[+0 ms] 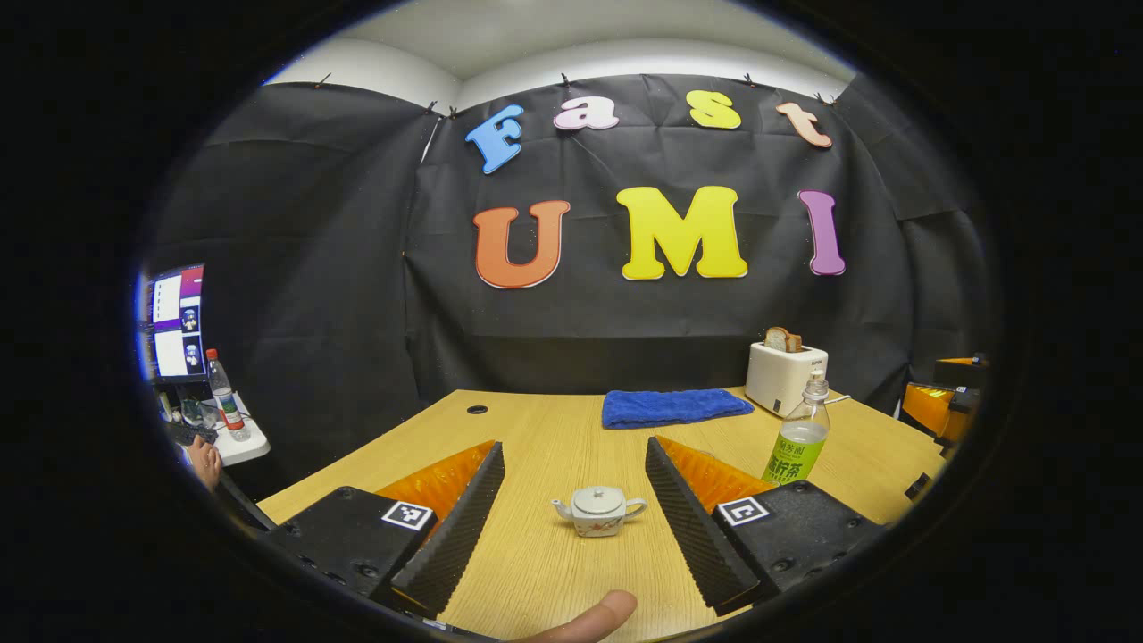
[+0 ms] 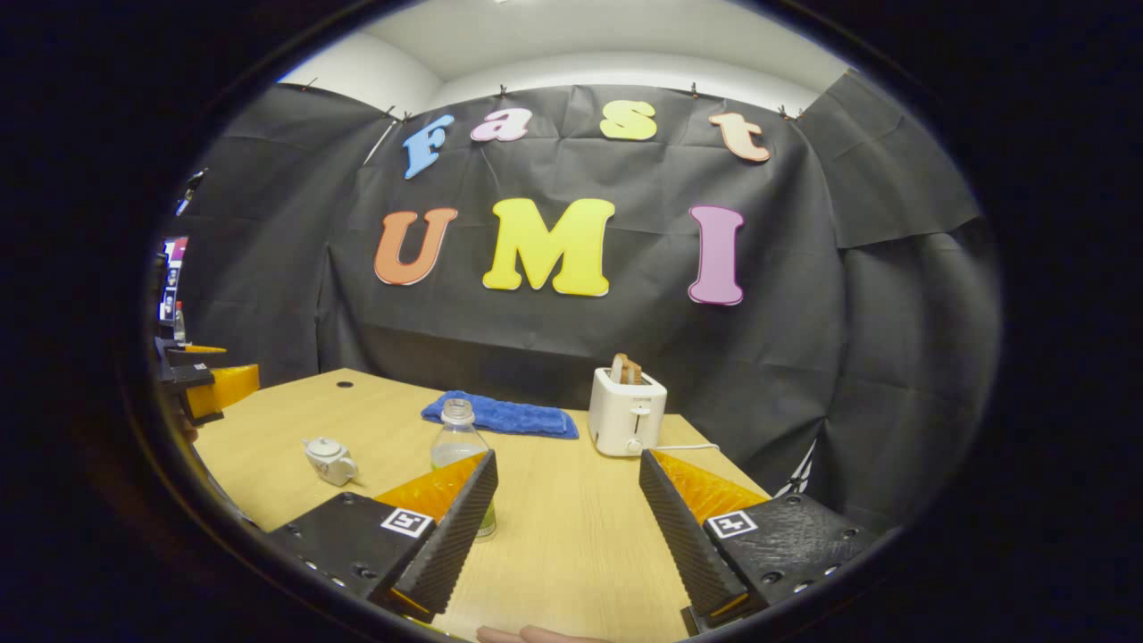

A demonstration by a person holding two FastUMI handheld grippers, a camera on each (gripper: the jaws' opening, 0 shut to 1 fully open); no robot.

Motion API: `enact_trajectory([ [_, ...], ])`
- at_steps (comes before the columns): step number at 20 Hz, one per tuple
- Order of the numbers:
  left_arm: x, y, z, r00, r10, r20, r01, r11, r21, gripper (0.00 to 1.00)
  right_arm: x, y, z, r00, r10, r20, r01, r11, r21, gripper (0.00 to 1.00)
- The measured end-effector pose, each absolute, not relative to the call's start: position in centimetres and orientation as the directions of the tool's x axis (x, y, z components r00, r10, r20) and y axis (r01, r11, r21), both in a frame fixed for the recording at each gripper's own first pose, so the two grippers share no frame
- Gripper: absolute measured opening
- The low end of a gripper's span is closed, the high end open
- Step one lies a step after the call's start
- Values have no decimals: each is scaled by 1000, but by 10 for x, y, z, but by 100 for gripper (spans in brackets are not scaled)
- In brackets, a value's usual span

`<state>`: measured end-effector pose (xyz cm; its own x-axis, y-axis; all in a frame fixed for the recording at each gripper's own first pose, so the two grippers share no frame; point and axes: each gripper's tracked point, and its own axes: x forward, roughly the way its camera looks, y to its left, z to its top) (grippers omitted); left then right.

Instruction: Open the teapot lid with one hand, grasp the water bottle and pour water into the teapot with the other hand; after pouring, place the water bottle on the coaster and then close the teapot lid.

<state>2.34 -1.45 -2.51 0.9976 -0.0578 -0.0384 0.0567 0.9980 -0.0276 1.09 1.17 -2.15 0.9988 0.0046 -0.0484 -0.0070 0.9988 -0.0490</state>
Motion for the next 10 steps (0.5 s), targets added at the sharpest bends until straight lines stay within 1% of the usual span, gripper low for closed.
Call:
enact_trajectory([
  [4,40,-23,-31,997,-73,-8,72,997,-14,100,14,15,-24,999,13,-53,-15,999,-52,95],
  [7,58,-35,-52,996,-89,-11,90,996,10,99,17,19,-28,998,19,-55,-22,998,-55,95],
  [8,63,-40,-58,995,-95,-12,96,995,36,100,17,19,-29,998,17,-58,-21,998,-58,95],
  [9,69,-46,-68,994,-107,-24,108,992,64,100,18,19,-31,998,15,-65,-19,998,-60,97],
  [10,75,-49,-76,994,-107,-23,109,990,86,100,20,20,-34,997,17,-72,-21,998,-60,95],
])
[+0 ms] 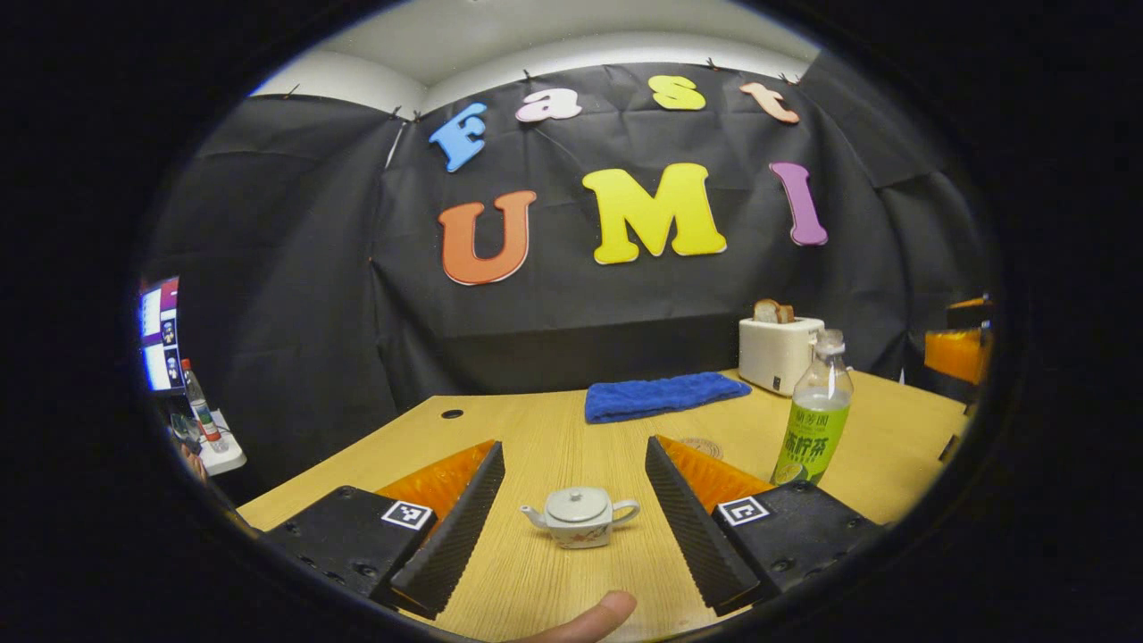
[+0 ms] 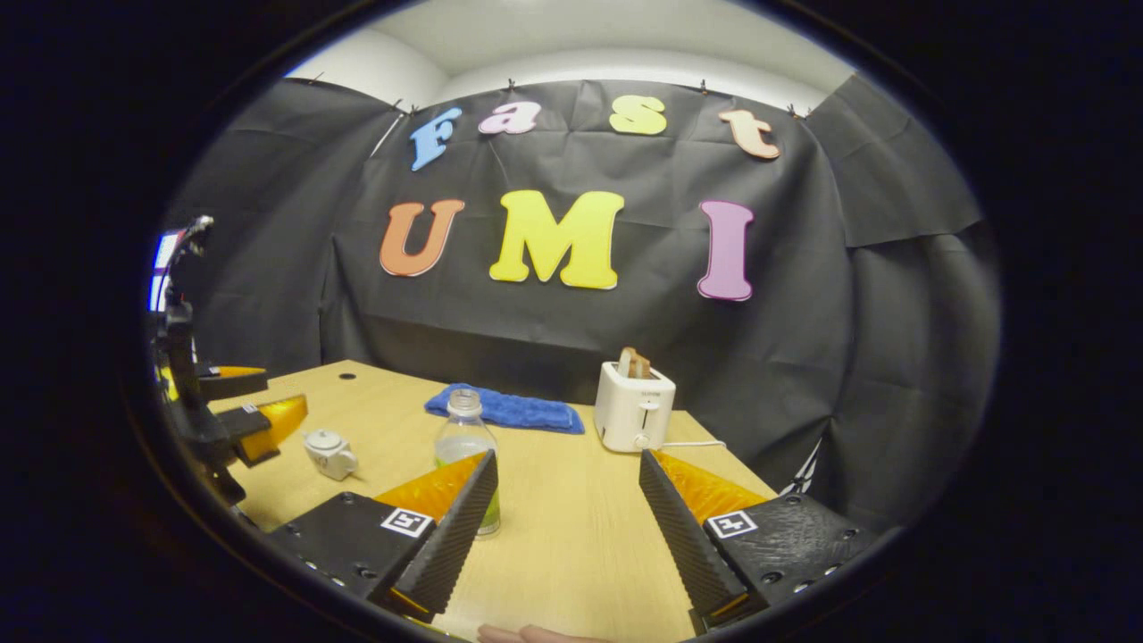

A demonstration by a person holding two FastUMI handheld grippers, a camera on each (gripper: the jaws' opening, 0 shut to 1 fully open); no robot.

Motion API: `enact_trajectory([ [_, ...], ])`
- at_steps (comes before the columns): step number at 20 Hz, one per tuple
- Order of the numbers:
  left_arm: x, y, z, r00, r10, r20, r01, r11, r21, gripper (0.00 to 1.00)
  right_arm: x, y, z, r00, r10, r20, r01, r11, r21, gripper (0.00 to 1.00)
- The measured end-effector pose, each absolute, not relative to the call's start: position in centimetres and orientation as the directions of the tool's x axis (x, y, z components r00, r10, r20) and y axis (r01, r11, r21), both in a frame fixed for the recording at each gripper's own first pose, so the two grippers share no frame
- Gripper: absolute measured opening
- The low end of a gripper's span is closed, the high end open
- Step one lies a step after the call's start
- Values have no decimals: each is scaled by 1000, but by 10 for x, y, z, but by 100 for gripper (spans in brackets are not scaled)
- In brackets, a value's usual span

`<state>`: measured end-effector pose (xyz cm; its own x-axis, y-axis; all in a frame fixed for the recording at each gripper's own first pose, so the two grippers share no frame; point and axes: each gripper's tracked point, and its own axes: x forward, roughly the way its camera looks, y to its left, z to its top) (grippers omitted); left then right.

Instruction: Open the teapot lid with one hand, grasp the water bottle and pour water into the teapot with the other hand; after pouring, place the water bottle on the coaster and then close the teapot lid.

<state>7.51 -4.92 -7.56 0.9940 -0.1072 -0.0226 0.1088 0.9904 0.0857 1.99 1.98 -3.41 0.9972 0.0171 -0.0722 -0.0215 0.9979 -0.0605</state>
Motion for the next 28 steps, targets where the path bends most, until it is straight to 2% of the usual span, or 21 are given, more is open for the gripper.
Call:
enact_trajectory([
  [3,96,-55,-92,994,-105,-28,107,990,93,100,26,21,-40,995,20,-93,-26,998,-55,95],
  [7,128,-58,-123,987,-100,-128,102,995,13,97,32,19,-48,993,5,-119,-11,999,-49,96],
  [9,135,-61,-125,983,-119,-139,117,993,-21,96,34,17,-49,992,-3,-125,-3,999,-42,96],
  [11,139,-64,-125,980,-153,-128,145,987,-73,88,36,15,-51,991,-10,-130,5,999,-37,96],
  [12,140,-65,-130,977,-160,-139,149,985,-89,81,36,16,-53,991,-7,-136,3,1000,-31,96],
  [13,143,-63,-135,976,-159,-151,146,985,-93,79,37,17,-54,990,-2,-143,-2,1000,-24,98],
  [15,146,-60,-139,974,-159,-162,145,985,-92,69,40,16,-59,988,3,-157,-7,1000,-22,96],
  [16,149,-57,-140,975,-150,-164,137,987,-88,58,41,17,-59,987,2,-160,-6,1000,-24,95],
  [17,151,-54,-139,977,-142,-159,130,988,-80,53,41,17,-59,987,2,-161,-6,1000,-25,98],
  [20,154,-48,-141,979,-122,-165,113,991,-68,23,40,17,-59,987,1,-158,-6,1000,-28,96],
  [21,154,-48,-141,978,-127,-164,117,991,-67,20,39,17,-59,988,1,-157,-5,1000,-28,96],
  [22,155,-49,-139,978,-133,-160,124,990,-65,13,39,17,-59,988,2,-157,-7,1000,-29,98],
  [24,154,-49,-137,978,-132,-161,124,991,-60,7,40,18,-60,987,4,-158,-9,1000,-30,98],
  [28,148,-43,-111,985,-130,-112,123,990,-73,4,40,19,-60,988,10,-152,-15,999,-33,96],
])
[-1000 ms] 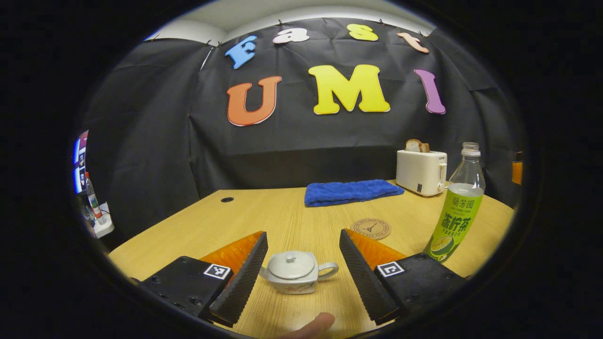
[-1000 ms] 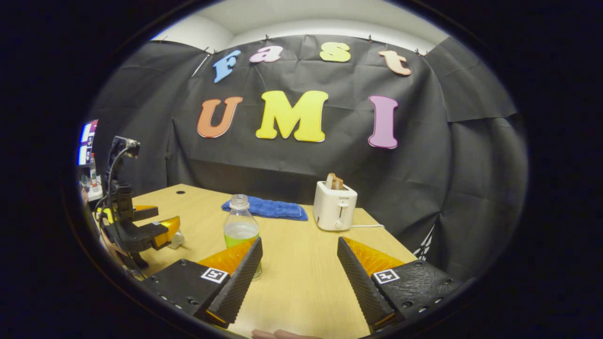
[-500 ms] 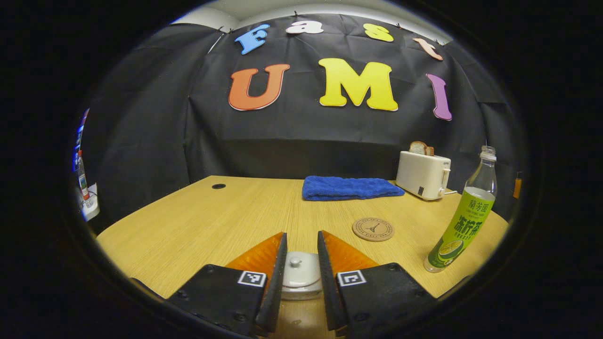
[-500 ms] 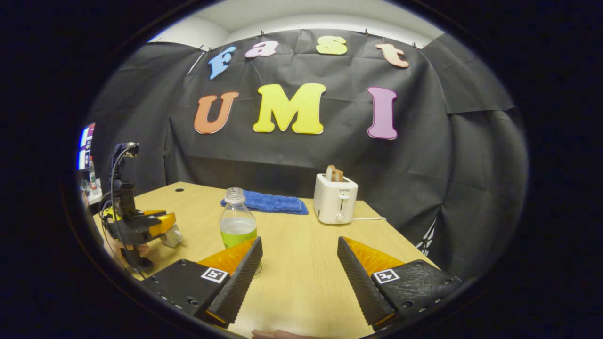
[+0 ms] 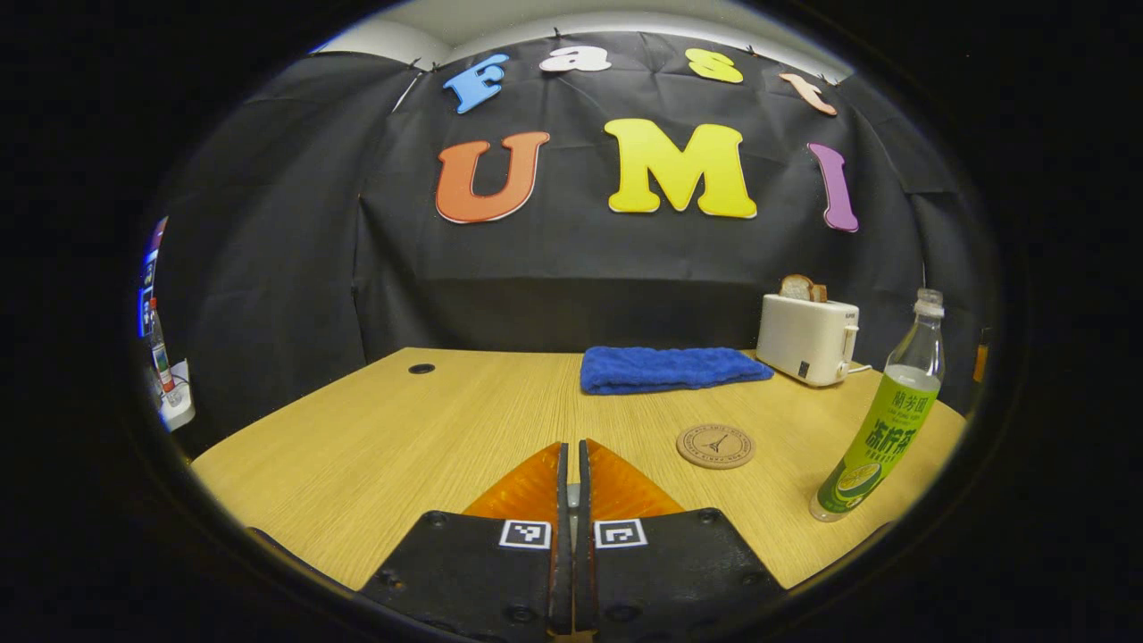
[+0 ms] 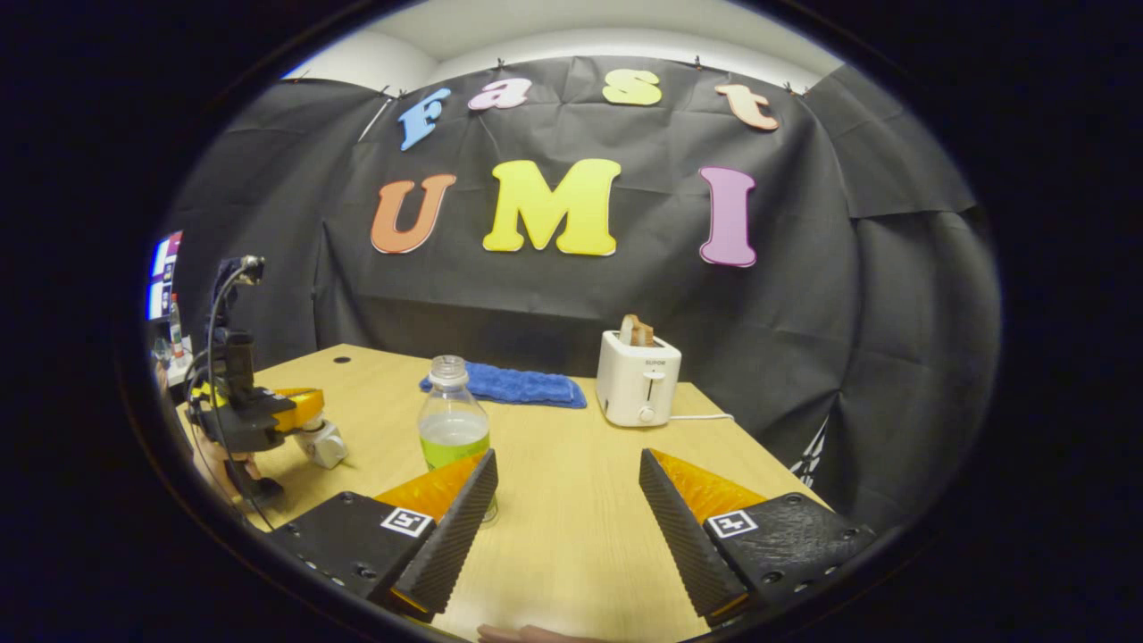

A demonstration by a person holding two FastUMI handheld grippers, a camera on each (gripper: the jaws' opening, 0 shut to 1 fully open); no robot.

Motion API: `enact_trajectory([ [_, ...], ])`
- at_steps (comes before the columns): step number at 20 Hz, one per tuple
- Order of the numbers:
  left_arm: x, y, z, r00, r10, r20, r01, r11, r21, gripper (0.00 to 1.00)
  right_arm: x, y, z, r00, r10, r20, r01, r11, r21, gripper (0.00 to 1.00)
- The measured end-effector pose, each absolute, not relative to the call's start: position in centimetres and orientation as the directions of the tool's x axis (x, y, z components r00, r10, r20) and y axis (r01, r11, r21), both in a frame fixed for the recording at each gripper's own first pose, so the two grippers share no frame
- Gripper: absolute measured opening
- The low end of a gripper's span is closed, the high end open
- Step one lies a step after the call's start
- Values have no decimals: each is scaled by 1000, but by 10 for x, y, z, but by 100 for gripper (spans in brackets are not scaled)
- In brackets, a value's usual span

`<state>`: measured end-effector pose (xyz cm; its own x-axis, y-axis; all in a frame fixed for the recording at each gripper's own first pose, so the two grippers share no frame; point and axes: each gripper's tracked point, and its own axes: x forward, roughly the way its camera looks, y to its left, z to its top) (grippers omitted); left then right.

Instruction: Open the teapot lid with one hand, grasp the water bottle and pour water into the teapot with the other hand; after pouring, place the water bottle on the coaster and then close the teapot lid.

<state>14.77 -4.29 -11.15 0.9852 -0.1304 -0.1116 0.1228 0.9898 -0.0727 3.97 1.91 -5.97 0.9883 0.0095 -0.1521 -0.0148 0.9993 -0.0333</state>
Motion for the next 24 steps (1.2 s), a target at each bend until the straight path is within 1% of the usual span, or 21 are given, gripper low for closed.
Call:
enact_trajectory([
  [2,140,-37,-99,986,-125,-112,113,987,-112,4,39,20,-58,989,13,-145,-18,999,-35,96],
  [4,132,-39,-87,980,-167,-109,146,973,-180,4,38,22,-55,991,23,-130,-29,999,-41,95],
  [5,125,-37,-86,977,-172,-122,145,968,-203,4,38,24,-56,992,31,-121,-36,998,-43,96],
  [8,105,-21,-74,985,-130,-113,112,981,-156,4,39,40,-57,990,82,-116,-85,996,-23,95],
  [9,97,-19,-70,986,-130,-107,113,983,-145,4,40,47,-60,987,101,-121,-104,994,-17,98],
  [10,90,-20,-68,984,-142,-108,126,982,-139,4,40,54,-64,984,123,-127,-126,992,-11,98],
  [11,81,-24,-67,981,-159,-115,144,981,-131,4,40,61,-68,981,144,-131,-146,989,-6,95],
  [14,57,-22,-57,977,-177,-117,163,980,-116,3,43,84,-78,972,193,-138,-195,981,-1,96],
  [15,51,-19,-52,978,-175,-116,161,980,-118,4,44,90,-82,971,199,-134,-202,979,-4,96],
  [16,44,-19,-47,978,-177,-111,163,979,-125,4,47,94,-85,971,198,-131,-201,980,-8,98],
  [17,37,-20,-40,977,-187,-99,173,976,-131,3,50,98,-91,972,194,-131,-197,980,-9,96],
  [18,30,-22,-33,976,-199,-85,187,974,-130,4,54,100,-97,974,188,-130,-189,982,4,98],
  [19,24,-23,-28,976,-205,-77,194,973,-126,4,58,104,-103,973,187,-133,-185,982,27,98],
  [21,14,-16,-21,978,-198,-64,190,975,-116,3,67,111,-114,971,188,-148,-177,981,85,94],
  [23,7,-9,-17,978,-195,-68,186,976,-117,3,74,121,-117,966,213,-146,-197,974,115,97],
  [24,5,-6,-16,978,-199,-70,189,973,-130,3,79,125,-118,966,216,-143,-202,974,104,96],
])
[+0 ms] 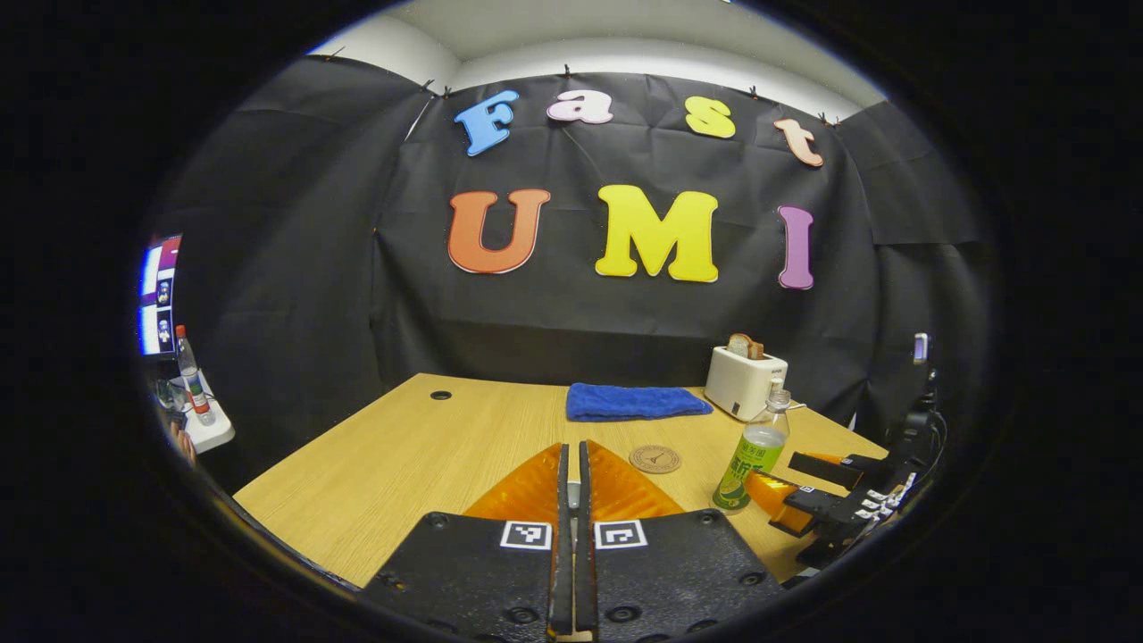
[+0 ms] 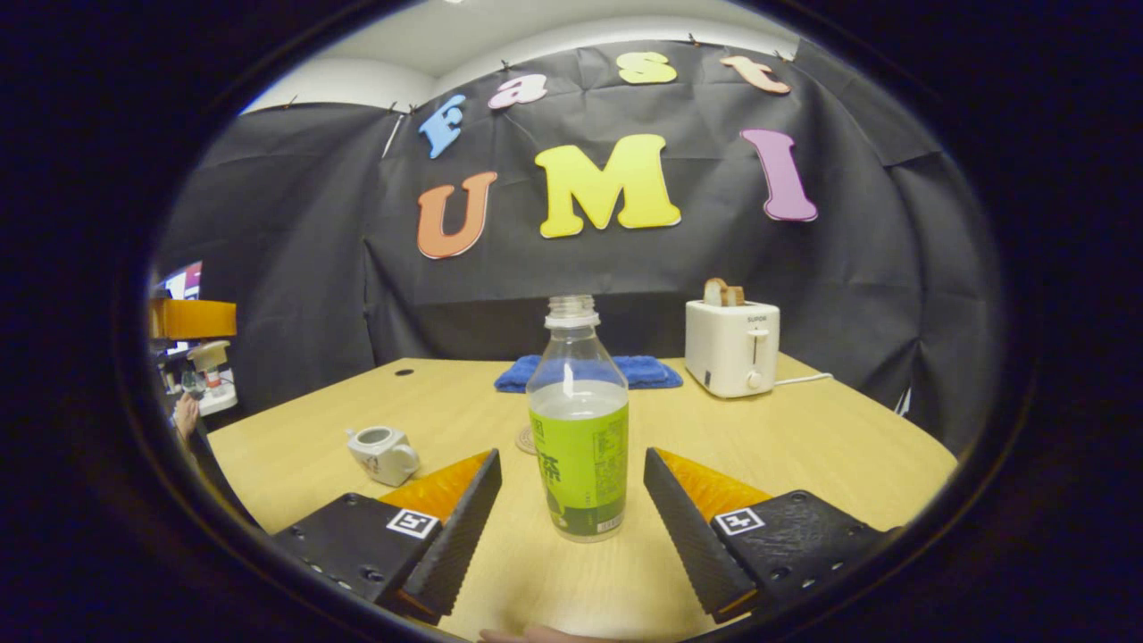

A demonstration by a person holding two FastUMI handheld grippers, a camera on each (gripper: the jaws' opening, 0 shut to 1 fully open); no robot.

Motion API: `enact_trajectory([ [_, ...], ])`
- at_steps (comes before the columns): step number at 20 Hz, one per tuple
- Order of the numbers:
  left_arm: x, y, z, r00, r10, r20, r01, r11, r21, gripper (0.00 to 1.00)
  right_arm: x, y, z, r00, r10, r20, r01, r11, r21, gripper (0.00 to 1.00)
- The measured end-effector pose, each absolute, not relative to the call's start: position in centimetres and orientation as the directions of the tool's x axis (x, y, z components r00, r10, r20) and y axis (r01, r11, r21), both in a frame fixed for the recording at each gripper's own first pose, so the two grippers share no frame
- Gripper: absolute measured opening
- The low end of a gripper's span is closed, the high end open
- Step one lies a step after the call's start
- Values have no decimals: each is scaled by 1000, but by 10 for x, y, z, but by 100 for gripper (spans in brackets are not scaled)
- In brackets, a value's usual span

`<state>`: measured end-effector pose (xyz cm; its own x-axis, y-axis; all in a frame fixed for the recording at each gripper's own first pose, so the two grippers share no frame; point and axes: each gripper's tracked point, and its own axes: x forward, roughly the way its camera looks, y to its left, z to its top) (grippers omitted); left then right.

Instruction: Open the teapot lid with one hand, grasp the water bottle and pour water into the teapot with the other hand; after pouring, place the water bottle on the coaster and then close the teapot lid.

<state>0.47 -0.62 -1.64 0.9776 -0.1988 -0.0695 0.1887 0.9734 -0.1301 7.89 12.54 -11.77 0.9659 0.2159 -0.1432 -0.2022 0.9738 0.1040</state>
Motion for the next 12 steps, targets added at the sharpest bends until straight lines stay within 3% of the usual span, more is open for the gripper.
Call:
enact_trajectory([
  [8,4,15,-20,973,-215,-79,205,971,-124,4,113,132,-133,983,133,-128,-135,991,-6,95],
  [9,4,15,-21,972,-221,-80,210,970,-123,4,115,130,-131,985,118,-122,-121,993,-15,90],
  [10,3,15,-23,971,-225,-83,214,969,-121,4,117,132,-130,985,119,-124,-121,993,-12,79],
  [12,3,19,-23,970,-228,-86,218,969,-114,3,118,137,-129,983,120,-136,-125,992,-31,75],
])
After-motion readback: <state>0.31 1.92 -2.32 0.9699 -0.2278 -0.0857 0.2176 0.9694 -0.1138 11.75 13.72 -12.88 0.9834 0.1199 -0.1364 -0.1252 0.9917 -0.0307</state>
